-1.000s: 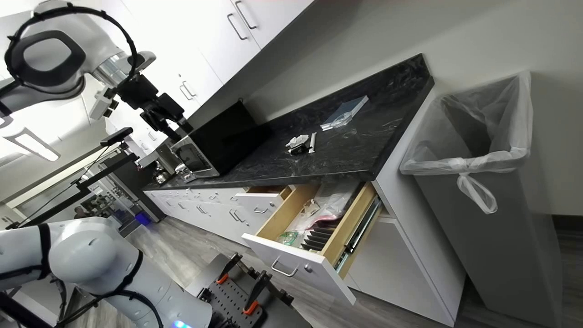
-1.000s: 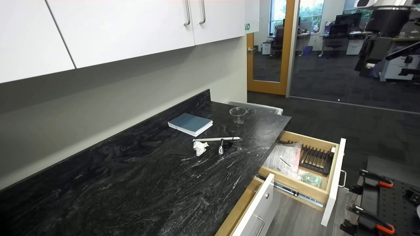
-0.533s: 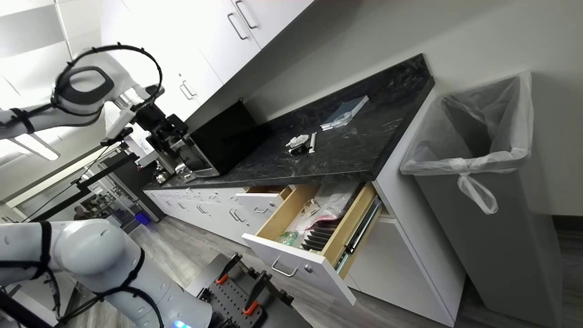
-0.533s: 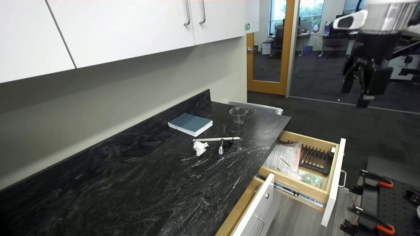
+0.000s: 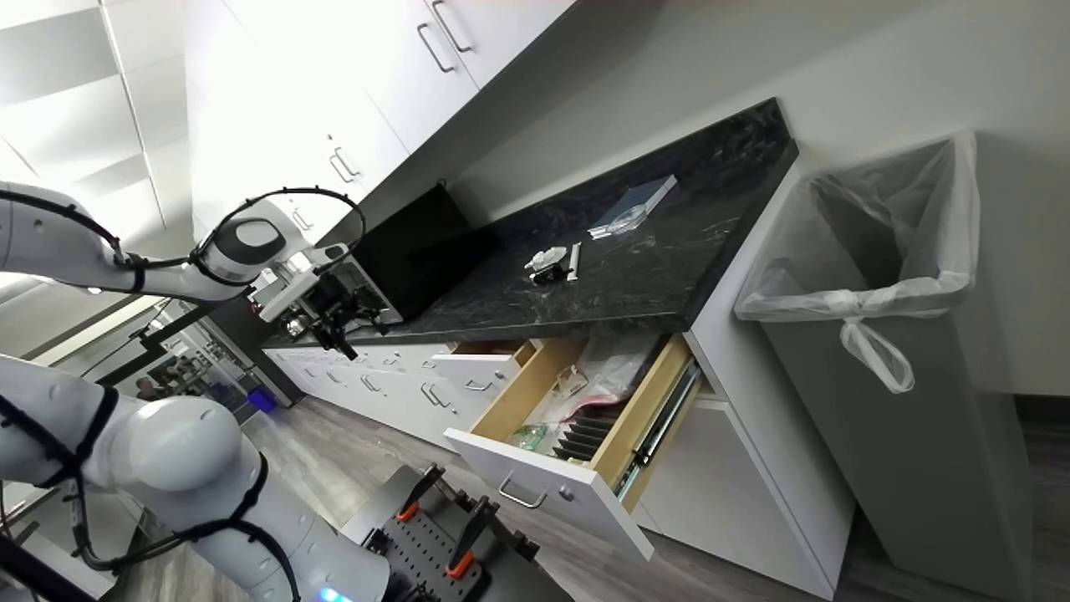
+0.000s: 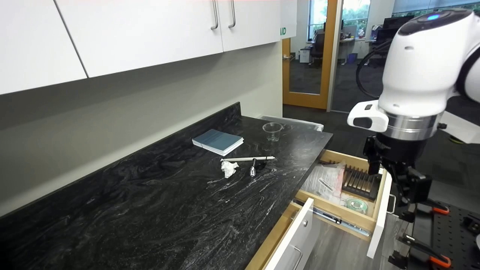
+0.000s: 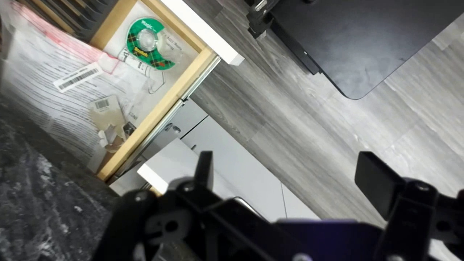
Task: Open the second drawer from the right, put the black object on the counter into it, and then close the drawer
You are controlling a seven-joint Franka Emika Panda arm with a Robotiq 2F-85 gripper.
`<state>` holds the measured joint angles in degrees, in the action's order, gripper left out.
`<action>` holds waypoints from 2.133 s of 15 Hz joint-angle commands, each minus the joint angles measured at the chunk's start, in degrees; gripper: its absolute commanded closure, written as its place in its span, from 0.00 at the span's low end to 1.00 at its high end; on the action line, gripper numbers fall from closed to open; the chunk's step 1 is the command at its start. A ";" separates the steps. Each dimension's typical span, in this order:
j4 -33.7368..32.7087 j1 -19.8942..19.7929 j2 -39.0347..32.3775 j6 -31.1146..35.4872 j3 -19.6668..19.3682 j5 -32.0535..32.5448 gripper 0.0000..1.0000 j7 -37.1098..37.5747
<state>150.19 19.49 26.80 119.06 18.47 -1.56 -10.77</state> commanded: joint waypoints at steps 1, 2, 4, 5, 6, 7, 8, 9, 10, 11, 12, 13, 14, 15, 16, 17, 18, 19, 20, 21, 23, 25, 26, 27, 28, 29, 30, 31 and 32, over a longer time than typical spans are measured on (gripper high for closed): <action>-0.09 1.36 -1.81 0.48 -0.89 0.76 0.00 0.41; -0.11 1.39 -2.83 0.83 -0.85 0.84 0.00 0.36; -0.23 1.34 -3.27 0.88 -0.93 0.87 0.00 0.33; -0.34 1.35 -3.25 0.88 -0.93 0.87 0.00 0.33; -1.39 1.51 -5.57 2.36 -0.21 1.60 0.00 0.22; -2.81 1.76 -8.27 2.56 1.11 2.99 0.00 0.55; -4.78 2.54 -12.48 3.04 3.00 4.64 0.00 0.46; -6.42 3.38 -16.30 3.59 4.74 6.00 0.00 0.83; -7.51 3.71 -18.99 3.43 6.49 8.39 0.00 2.08; -8.64 4.19 -21.91 3.43 7.88 10.72 0.00 2.39; -10.13 4.76 -25.29 3.07 9.10 13.12 0.00 2.46; -11.70 5.34 -28.78 2.45 10.20 16.11 0.00 3.09; -13.32 6.01 -32.21 1.21 10.89 19.48 0.00 3.85; -15.06 6.88 -35.74 0.27 11.14 23.09 0.00 4.55; -16.76 8.02 -39.36 -0.72 10.98 27.17 0.00 5.44; -18.53 9.50 -43.00 -1.70 10.36 31.13 0.00 6.28; -20.26 11.26 -46.65 -2.67 9.44 35.65 0.00 7.72; -22.27 13.24 -50.28 -3.59 8.32 40.10 0.00 8.97; -24.58 15.01 -53.96 -3.99 7.28 43.41 0.00 9.60; -18.30 12.24 -46.16 -0.32 8.63 38.12 0.00 7.54; -19.58 13.20 -49.51 -0.26 7.90 38.88 0.00 8.12; -19.62 13.17 -49.12 -0.26 7.95 38.71 0.00 8.12; -19.51 12.91 -48.47 -0.28 7.99 38.70 0.00 8.07; -19.52 12.94 -48.10 -0.29 8.02 38.67 0.00 8.04; -19.78 13.97 -48.82 -1.05 7.07 41.02 0.00 10.56; -20.14 15.38 -49.93 -0.69 6.07 44.69 0.00 13.51; -20.53 16.97 -51.61 -0.15 4.96 49.16 0.00 17.12; -20.82 18.34 -52.97 0.07 4.04 53.10 0.00 20.72; -21.15 19.86 -54.56 0.40 3.24 56.89 0.00 25.33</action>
<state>130.57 34.95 -23.49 118.80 24.47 46.78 4.71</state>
